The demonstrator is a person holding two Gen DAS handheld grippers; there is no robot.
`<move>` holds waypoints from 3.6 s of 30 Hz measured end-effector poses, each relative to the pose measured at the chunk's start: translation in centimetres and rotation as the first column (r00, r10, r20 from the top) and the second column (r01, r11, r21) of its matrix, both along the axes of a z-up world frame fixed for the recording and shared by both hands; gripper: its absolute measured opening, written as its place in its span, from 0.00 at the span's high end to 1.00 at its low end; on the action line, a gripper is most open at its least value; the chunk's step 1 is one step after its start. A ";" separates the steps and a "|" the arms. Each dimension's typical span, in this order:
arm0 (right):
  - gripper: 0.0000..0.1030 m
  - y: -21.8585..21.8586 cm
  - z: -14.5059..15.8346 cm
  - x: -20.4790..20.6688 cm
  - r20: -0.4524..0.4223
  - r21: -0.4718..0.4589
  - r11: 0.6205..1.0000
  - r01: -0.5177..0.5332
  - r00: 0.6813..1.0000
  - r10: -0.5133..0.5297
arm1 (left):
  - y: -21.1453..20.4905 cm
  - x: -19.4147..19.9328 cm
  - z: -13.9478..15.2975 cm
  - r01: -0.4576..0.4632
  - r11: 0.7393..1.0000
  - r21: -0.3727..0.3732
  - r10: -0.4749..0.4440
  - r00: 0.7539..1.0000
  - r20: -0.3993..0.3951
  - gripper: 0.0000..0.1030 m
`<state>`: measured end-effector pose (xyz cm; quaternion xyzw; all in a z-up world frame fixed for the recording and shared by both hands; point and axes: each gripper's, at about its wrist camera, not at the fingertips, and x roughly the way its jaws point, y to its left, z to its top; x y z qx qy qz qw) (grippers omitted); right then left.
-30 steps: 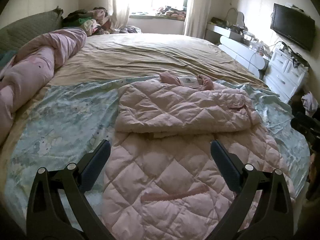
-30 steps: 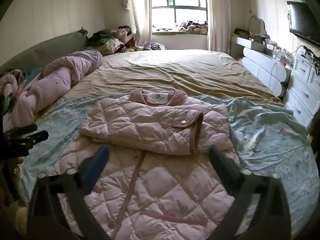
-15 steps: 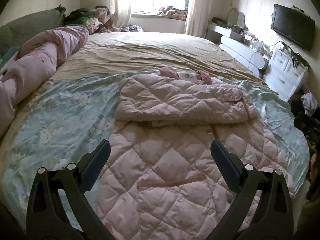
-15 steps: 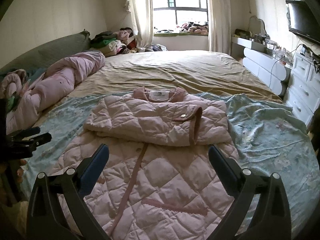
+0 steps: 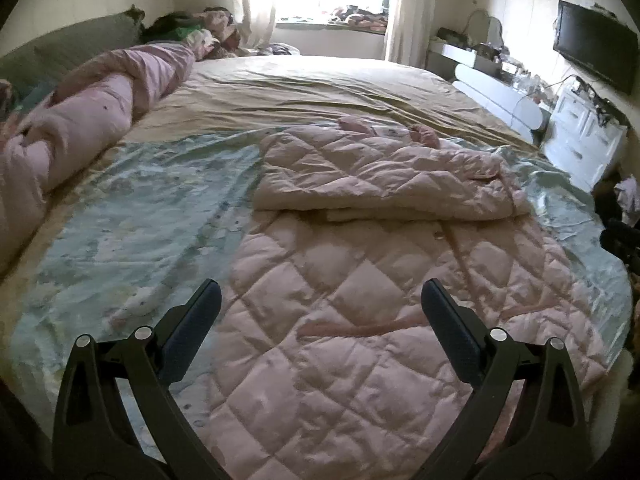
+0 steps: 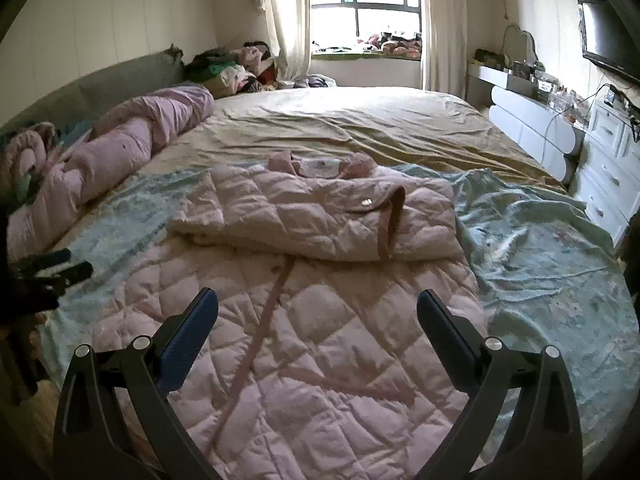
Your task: Fold large clothes
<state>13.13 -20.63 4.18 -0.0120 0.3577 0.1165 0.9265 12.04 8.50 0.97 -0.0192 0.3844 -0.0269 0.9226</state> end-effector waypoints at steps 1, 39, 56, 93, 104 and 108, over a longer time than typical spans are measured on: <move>0.04 -0.1 -0.1 -0.1 -0.004 -0.001 1.000 0.001 1.000 -0.001 | 0.2 -0.1 0.0 -0.003 1.000 -0.008 0.003 1.000 0.000 0.09; 0.04 -3.2 -3.9 -2.8 -0.089 -0.043 0.999 0.028 0.996 -0.032 | 4.8 -4.6 -4.8 -0.105 0.994 0.014 0.106 0.991 -0.086 0.09; 0.04 -4.7 -6.5 -3.8 -0.152 -0.066 0.997 0.044 0.987 -0.053 | 5.9 -5.4 -7.5 -0.120 0.992 0.040 0.125 0.981 -0.147 0.09; 0.04 -11.4 -13.0 -7.7 -0.305 -0.117 0.985 0.128 0.939 -0.158 | 5.2 -6.8 -12.5 -0.046 0.997 -0.057 0.028 0.958 -0.287 0.22; 0.04 -12.5 -13.7 -8.7 -0.369 -0.106 0.989 0.103 0.920 -0.135 | 5.1 -6.9 -13.0 -0.034 0.997 -0.064 0.013 0.950 -0.312 0.22; 0.04 -13.6 -14.6 -9.2 -0.419 -0.044 0.993 0.113 0.900 -0.121 | 5.1 -6.8 -13.1 -0.038 0.997 -0.065 0.016 0.950 -0.311 0.20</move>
